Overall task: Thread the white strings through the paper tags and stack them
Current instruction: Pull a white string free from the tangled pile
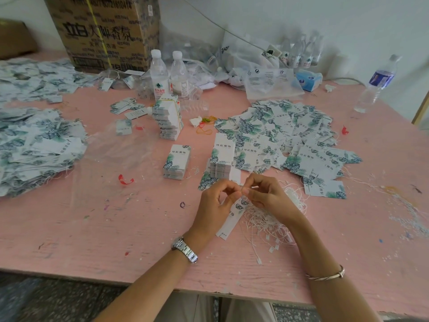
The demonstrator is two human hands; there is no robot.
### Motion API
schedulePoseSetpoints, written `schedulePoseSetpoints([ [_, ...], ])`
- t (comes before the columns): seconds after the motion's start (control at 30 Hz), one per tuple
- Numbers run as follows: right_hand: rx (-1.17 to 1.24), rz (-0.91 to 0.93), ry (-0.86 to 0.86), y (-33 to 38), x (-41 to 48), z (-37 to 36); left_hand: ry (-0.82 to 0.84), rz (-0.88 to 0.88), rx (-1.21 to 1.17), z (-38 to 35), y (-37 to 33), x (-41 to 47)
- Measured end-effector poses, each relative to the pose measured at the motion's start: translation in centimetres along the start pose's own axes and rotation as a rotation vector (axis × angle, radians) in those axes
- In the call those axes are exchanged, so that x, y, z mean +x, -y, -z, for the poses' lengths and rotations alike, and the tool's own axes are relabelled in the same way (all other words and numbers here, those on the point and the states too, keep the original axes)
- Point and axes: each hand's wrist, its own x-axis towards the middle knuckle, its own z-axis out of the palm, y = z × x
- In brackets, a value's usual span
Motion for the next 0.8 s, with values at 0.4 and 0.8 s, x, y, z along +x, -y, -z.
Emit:
schedulePoseSetpoints([
  [0.4,0.252,-0.014,-0.03,0.2,0.5,-0.1,-0.081,0.041,-0.047,0.2,-1.1,0.0],
  [0.8,0.462,0.024,-0.114,0.4,0.5,1.0,0.087,0.19,0.145,1.4,-1.1,-0.9],
])
